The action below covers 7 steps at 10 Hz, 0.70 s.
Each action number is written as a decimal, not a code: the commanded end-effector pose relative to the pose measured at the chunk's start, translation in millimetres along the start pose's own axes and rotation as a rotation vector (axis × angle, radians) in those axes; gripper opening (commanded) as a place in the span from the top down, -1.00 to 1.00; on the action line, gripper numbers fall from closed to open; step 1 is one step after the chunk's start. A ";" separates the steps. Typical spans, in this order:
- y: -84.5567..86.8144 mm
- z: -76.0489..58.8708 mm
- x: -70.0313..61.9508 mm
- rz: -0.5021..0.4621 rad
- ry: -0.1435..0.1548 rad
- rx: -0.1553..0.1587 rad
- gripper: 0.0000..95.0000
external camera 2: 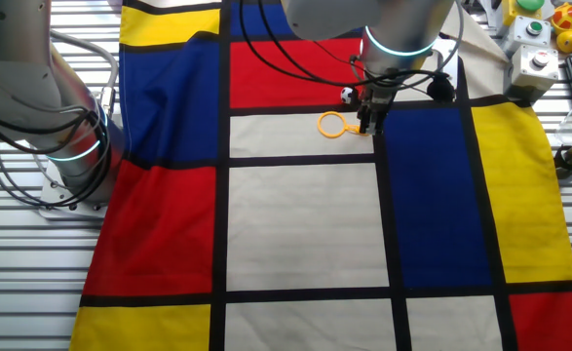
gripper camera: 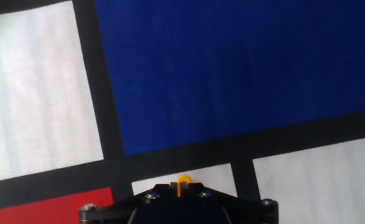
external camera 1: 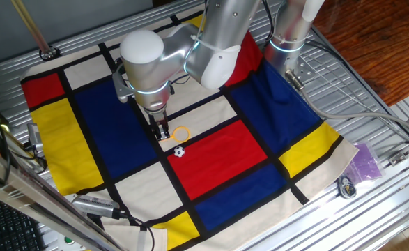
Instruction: Attach the bubble ring to the ball
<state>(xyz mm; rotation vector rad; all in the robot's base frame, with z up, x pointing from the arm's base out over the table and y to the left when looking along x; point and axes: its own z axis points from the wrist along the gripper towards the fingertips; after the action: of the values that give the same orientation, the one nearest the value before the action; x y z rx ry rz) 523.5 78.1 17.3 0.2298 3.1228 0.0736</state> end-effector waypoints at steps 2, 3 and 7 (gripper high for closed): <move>-0.5 1.0 1.4 -0.007 -0.004 0.000 0.60; -1.1 1.8 3.3 -0.009 -0.007 0.000 0.60; -2.0 4.3 6.6 -0.010 -0.011 0.001 0.60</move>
<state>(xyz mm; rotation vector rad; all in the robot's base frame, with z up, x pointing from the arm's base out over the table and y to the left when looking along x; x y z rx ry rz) 515.7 77.1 13.1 0.2155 3.1134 0.0691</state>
